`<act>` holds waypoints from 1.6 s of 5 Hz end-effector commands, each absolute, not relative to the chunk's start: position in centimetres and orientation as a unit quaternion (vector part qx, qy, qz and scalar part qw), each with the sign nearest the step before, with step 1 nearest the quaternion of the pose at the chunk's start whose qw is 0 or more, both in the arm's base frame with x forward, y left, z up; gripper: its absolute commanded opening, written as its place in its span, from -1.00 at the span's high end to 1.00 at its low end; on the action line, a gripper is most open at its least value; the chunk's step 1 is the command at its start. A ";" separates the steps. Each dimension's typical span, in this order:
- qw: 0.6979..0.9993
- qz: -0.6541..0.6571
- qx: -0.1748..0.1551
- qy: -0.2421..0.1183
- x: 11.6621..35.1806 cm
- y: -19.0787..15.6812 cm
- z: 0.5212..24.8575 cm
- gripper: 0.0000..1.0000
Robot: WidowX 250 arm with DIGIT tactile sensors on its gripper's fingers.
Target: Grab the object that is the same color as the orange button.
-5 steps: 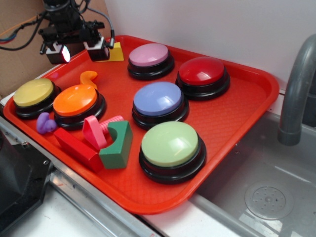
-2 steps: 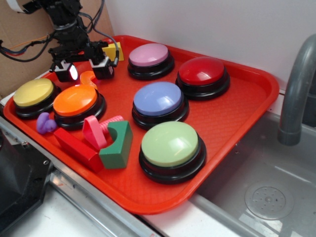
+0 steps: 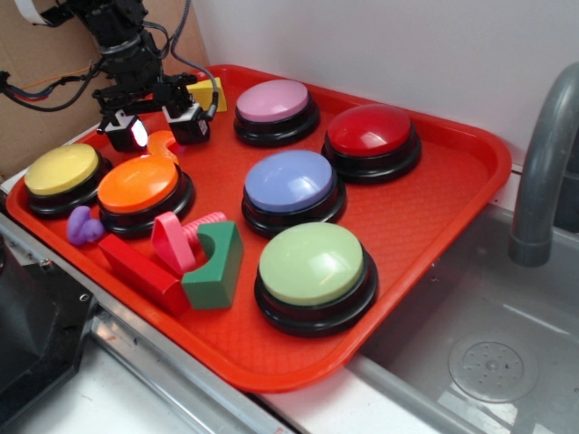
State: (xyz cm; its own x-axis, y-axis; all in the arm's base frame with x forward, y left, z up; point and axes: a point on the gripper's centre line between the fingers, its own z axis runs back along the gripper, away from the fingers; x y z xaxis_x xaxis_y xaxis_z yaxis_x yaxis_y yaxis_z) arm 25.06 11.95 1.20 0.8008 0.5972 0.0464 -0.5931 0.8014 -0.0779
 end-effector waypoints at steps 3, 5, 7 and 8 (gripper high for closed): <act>0.946 0.319 -0.013 -0.060 25.4 12.6 3.6 1.00; 0.955 0.285 -0.022 -0.077 26.5 9.1 10.4 1.00; 0.980 0.179 -0.052 -0.062 24.5 4.0 14.3 1.00; 0.989 0.119 -0.069 -0.049 22.9 1.4 14.7 1.00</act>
